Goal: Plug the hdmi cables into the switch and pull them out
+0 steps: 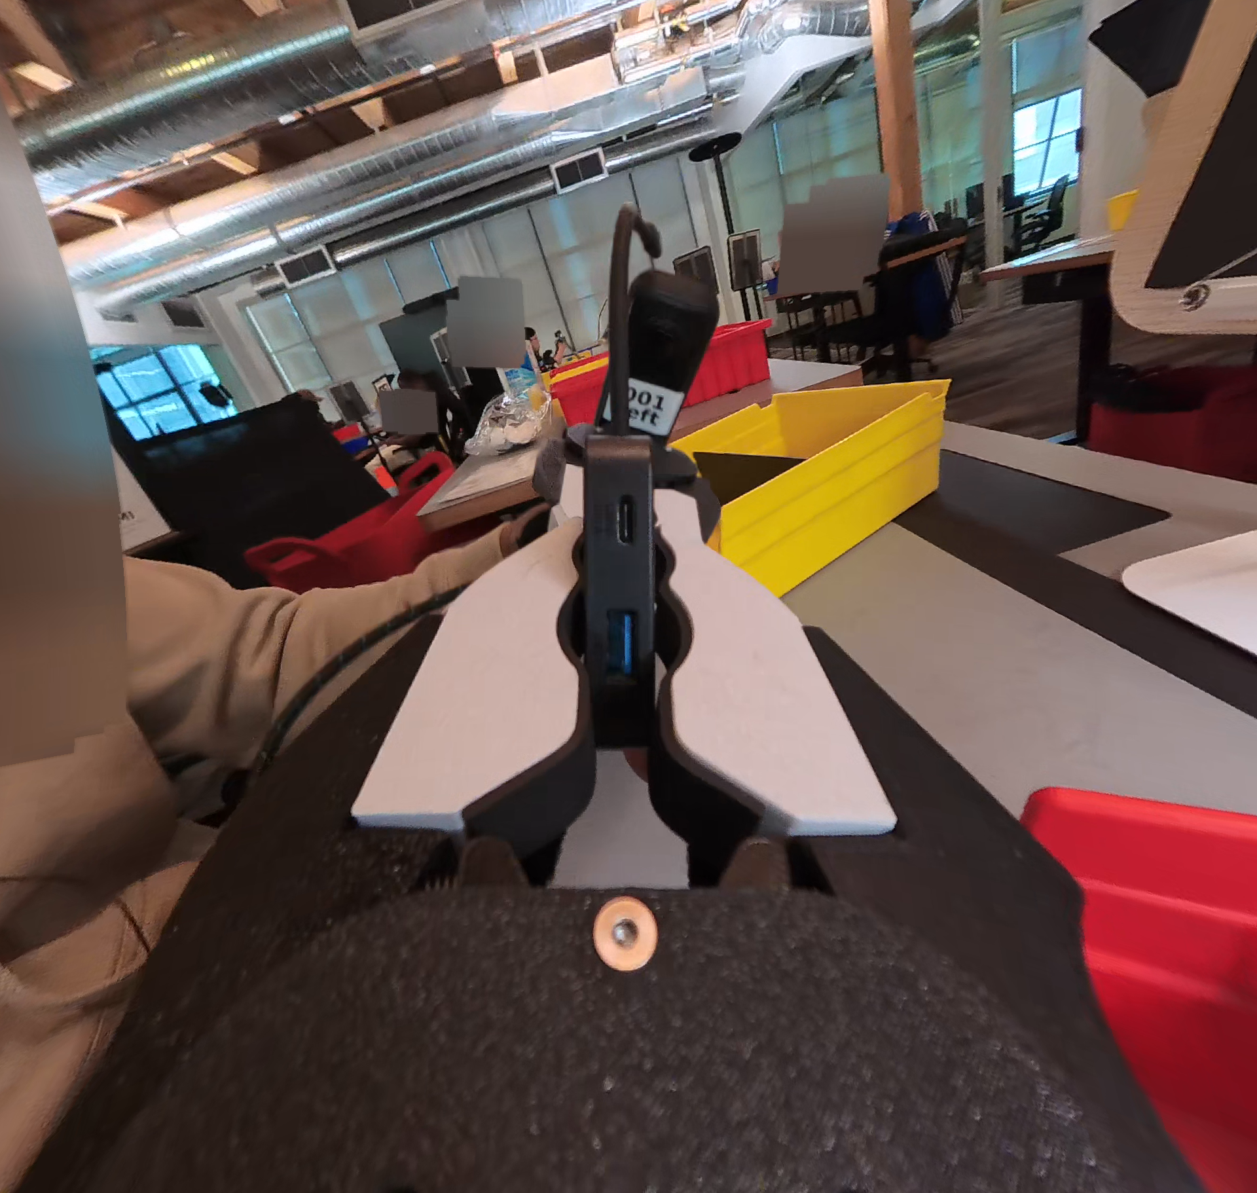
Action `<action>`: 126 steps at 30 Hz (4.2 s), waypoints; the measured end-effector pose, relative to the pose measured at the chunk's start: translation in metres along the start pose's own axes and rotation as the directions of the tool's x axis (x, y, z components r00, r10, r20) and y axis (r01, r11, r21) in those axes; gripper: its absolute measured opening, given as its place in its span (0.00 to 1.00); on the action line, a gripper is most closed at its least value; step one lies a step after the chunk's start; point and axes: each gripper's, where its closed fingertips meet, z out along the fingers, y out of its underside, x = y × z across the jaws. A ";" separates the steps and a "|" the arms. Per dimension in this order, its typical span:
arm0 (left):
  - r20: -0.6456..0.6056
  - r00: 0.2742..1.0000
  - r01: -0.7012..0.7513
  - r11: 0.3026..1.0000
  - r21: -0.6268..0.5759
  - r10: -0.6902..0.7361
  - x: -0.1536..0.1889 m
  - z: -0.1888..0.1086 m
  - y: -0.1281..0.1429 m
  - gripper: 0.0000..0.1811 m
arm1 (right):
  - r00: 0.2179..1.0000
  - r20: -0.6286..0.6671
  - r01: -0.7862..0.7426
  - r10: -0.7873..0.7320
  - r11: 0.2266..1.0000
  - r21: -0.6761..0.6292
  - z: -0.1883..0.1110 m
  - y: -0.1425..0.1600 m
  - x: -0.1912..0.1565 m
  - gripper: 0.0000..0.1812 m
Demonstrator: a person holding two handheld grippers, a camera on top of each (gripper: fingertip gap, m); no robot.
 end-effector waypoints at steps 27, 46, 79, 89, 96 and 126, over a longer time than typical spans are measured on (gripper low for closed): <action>0.107 0.973 -0.218 0.970 0.111 0.206 0.033 -0.005 -0.032 0.05 | 0.964 -0.052 0.247 -0.261 0.951 -0.187 -0.015 -0.040 -0.031 0.07; 0.559 0.796 -0.367 0.920 0.138 0.233 0.006 -0.104 -0.061 0.23 | 0.526 -0.630 0.259 -0.571 0.813 -0.521 -0.194 -0.150 0.132 0.08; 0.718 0.482 0.083 0.789 -0.608 0.502 -0.087 -0.225 0.105 0.34 | 0.551 -0.217 -0.047 -0.806 0.230 -0.972 -0.144 0.095 0.056 0.33; 0.660 0.478 0.096 0.712 -0.696 0.580 -0.104 -0.224 0.120 0.21 | 0.645 -0.278 -0.206 -0.711 0.189 -0.960 -0.148 0.122 0.104 0.29; 0.669 0.460 0.092 0.718 -0.690 0.584 -0.110 -0.218 0.116 0.16 | 0.656 -0.130 -0.082 -0.743 0.101 -0.992 -0.146 0.129 0.097 0.16; 0.426 0.728 -0.390 0.836 -0.386 0.536 0.002 0.038 0.075 0.23 | 0.516 -0.704 0.089 -0.489 0.847 -0.524 -0.228 0.064 -0.099 0.16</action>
